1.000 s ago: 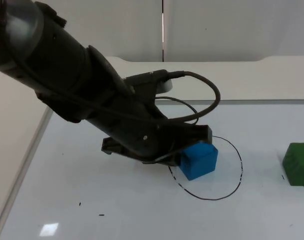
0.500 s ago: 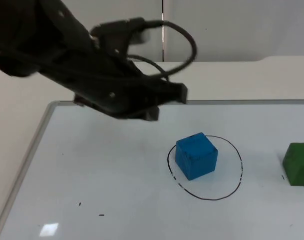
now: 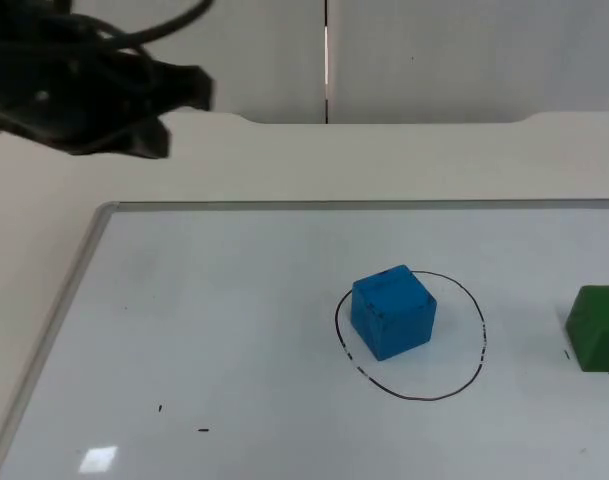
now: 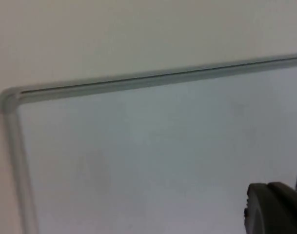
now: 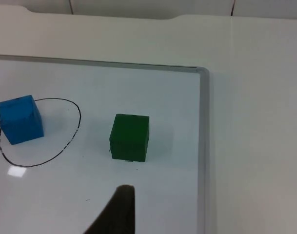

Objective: Push the two cubes into the marked area.

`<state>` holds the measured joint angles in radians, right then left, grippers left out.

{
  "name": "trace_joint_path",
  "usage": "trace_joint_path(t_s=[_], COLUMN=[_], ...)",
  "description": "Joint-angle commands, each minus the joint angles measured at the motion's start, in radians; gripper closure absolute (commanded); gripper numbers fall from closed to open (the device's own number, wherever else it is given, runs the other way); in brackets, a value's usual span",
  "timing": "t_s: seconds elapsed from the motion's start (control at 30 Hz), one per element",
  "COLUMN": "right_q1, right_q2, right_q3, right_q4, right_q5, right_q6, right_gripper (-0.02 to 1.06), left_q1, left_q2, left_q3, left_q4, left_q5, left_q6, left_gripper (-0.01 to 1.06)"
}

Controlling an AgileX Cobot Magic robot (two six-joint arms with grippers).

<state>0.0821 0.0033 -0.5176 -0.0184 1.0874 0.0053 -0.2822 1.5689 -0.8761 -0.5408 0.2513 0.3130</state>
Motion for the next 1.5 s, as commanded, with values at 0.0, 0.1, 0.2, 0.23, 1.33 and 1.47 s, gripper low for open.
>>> trace_joint_path(t_s=[0.0, 0.1, 0.2, 0.23, 1.33, 1.47], right_q1=[-0.007, -0.007, -0.007, -0.007, -0.007, -0.007], right_q2=[-0.003, -0.003, -0.003, -0.003, -0.003, -0.003], right_q3=[0.003, 0.003, 0.003, 0.003, 0.003, 0.003], right_q4=[-0.002, -0.002, -0.002, -0.002, -0.002, -0.002], right_q5=[-0.008, -0.008, -0.008, -0.008, -0.008, -0.008], right_q6=[0.002, 0.002, 0.002, 0.002, 0.002, 0.002], right_gripper=[0.00, 0.00, 0.00, 0.00, 0.00, 0.00], left_q1=[0.055, 0.158, 0.220, 0.254, 0.215, 0.250], left_q2=[-0.056, -0.136, -0.191, -0.222, -0.872, -0.925], left_q3=[0.043, 0.119, 0.152, 0.166, 0.196, 0.196], left_q4=[0.034, 0.034, 0.055, 0.063, 0.233, 0.301], left_q5=[0.004, 0.002, 0.010, 0.018, 0.224, 0.291], left_q6=[-0.026, -0.026, -0.026, -0.026, 0.075, -0.116], left_gripper=[1.05, 1.05, 1.05, 1.05, 1.05, 1.05])
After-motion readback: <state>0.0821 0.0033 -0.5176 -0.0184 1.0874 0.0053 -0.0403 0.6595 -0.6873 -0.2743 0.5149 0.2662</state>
